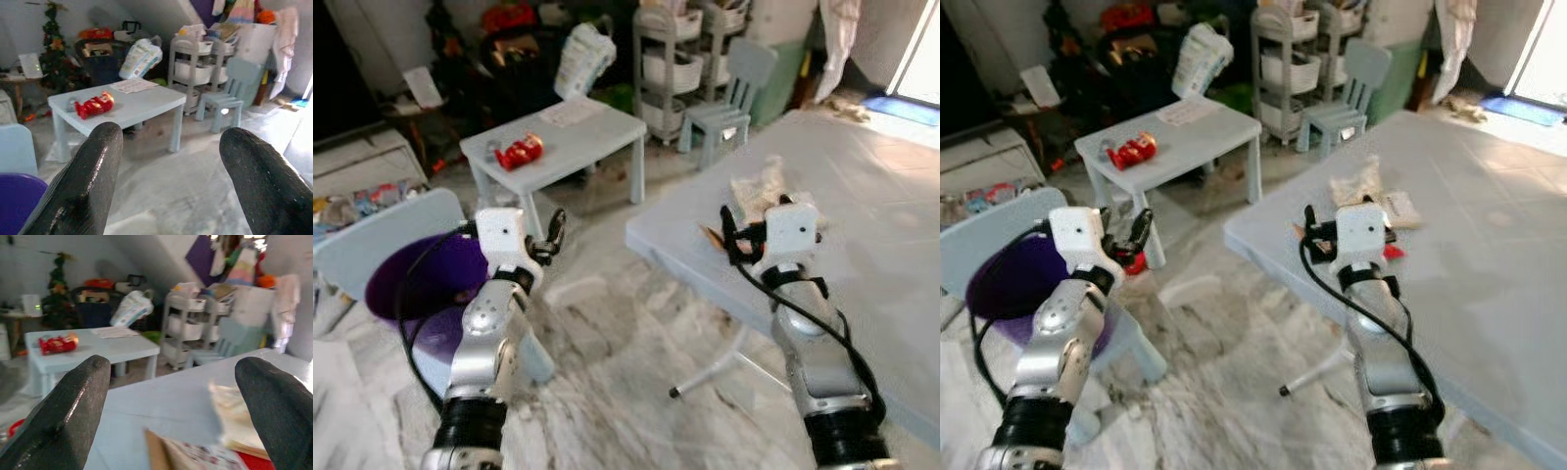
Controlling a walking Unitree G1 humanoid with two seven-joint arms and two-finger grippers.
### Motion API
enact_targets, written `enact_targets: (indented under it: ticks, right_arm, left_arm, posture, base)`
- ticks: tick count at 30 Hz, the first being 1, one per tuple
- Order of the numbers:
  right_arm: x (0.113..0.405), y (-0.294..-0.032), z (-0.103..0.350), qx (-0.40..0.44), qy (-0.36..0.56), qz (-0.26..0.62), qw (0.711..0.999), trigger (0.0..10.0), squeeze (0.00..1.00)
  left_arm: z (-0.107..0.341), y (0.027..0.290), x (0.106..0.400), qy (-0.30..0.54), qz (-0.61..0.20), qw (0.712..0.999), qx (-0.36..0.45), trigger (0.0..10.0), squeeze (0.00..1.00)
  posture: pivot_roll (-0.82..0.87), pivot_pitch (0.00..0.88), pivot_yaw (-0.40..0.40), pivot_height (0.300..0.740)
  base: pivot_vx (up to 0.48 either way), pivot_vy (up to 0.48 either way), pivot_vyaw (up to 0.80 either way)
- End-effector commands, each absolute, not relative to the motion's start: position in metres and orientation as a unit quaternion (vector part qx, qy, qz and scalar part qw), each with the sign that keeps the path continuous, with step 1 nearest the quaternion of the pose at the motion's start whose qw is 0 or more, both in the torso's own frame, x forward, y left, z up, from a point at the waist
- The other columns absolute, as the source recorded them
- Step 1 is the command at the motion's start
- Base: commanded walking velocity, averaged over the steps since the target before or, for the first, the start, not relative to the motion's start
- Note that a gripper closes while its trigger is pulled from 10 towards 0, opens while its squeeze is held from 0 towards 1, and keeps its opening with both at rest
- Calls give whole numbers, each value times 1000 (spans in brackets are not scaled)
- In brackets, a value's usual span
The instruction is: Picking trash to rubbish bin
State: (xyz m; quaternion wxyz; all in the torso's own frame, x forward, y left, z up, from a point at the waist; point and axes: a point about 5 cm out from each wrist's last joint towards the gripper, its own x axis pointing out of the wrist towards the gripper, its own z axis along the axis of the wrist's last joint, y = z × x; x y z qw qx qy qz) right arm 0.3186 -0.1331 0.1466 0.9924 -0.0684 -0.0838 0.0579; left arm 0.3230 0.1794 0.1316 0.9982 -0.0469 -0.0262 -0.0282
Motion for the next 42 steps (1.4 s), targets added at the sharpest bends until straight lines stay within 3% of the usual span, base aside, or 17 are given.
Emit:
enact_targets:
  ticks: [1, 31, 42]
  right_arm:
    - [320, -143, 151, -75, -89, 44, 992, 10000, 0]
    - [320, -137, 107, -123, 27, 115, 985, 10000, 0]
    - [324, -138, 99, -152, 40, 115, 981, 10000, 0]
  left_arm:
    - [134, 169, 324, -28, -43, 998, -49, 10000, 0]
    - [123, 162, 310, 8, -76, 995, -58, 10000, 0]
    - [102, 127, 285, 114, -245, 959, -90, 10000, 0]
  posture:
    - [4, 0, 33, 740]
    - [18, 0, 30, 740]
    - [28, 0, 31, 740]
  base:
    - [0, 0, 0]
    - [0, 0, 0]
    - [0, 0, 0]
